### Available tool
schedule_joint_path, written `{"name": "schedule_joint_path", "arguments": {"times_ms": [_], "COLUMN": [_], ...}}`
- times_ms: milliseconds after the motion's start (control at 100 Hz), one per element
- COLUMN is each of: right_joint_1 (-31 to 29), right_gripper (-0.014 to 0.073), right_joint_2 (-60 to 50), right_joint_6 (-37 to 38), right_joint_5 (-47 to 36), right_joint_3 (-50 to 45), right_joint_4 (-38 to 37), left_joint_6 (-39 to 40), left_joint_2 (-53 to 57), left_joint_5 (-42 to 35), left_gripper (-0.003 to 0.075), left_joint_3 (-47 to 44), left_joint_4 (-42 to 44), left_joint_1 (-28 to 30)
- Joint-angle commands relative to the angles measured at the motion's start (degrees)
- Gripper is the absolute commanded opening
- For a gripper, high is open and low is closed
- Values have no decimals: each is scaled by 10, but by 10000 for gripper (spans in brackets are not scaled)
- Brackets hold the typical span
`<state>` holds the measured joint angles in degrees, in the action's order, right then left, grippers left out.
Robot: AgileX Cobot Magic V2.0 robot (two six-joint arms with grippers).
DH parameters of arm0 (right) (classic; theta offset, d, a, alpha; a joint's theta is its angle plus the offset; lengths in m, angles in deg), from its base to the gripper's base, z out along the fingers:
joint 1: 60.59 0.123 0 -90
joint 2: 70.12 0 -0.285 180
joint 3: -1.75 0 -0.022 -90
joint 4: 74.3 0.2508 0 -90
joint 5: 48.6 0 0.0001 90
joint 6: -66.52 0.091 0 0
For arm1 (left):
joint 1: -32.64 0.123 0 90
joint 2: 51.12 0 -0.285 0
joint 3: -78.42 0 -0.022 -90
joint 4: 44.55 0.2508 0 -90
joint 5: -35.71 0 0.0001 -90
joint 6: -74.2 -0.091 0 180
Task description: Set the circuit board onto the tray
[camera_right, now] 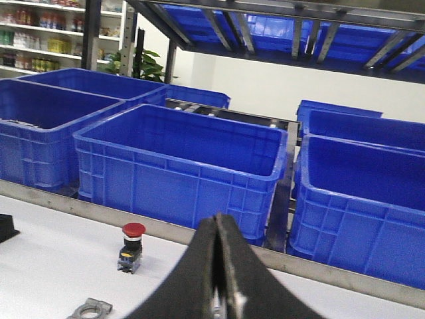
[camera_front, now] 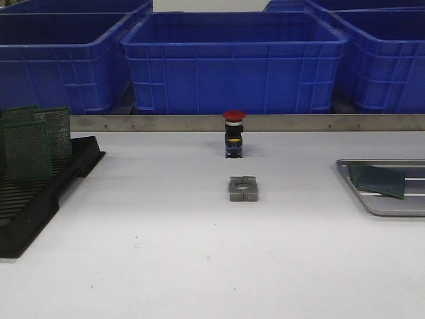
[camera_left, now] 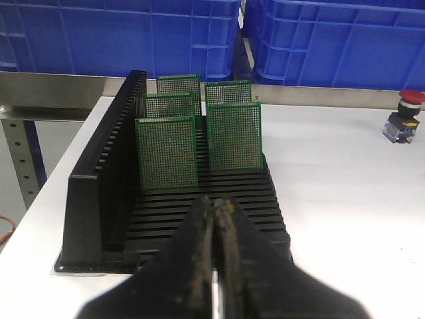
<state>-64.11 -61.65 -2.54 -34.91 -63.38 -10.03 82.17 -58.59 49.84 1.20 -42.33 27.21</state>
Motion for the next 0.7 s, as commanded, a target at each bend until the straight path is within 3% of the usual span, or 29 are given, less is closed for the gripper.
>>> {"name": "schedule_joint_path", "arguments": {"times_ms": [0, 170, 380, 480, 510, 690], "right_joint_1": [-1, -1, -1, -1, -1, 0], "right_gripper": [-113, -113, -113, -113, -113, -113], "right_joint_2": [7, 6, 6, -13, -29, -28], "right_joint_6": [58, 304, 615, 708, 719, 720], "right_joint_5": [-32, -49, -217, -260, -219, -215], "right_joint_3": [14, 7, -81, -135, -130, -131], "right_joint_4": [-60, -354, -599, -652, -661, -674], "left_joint_6": [5, 5, 5, 5, 5, 5], "left_joint_2": [18, 18, 18, 18, 18, 18], "left_joint_5": [-44, -44, -44, -44, -44, -44], "left_gripper": [-20, -20, -20, -20, -20, -20], "left_joint_3": [-28, -28, -28, -28, -28, -28], "left_joint_4": [-4, -4, -4, -4, -4, -4], "left_joint_1": [2, 2, 2, 2, 2, 2]}}
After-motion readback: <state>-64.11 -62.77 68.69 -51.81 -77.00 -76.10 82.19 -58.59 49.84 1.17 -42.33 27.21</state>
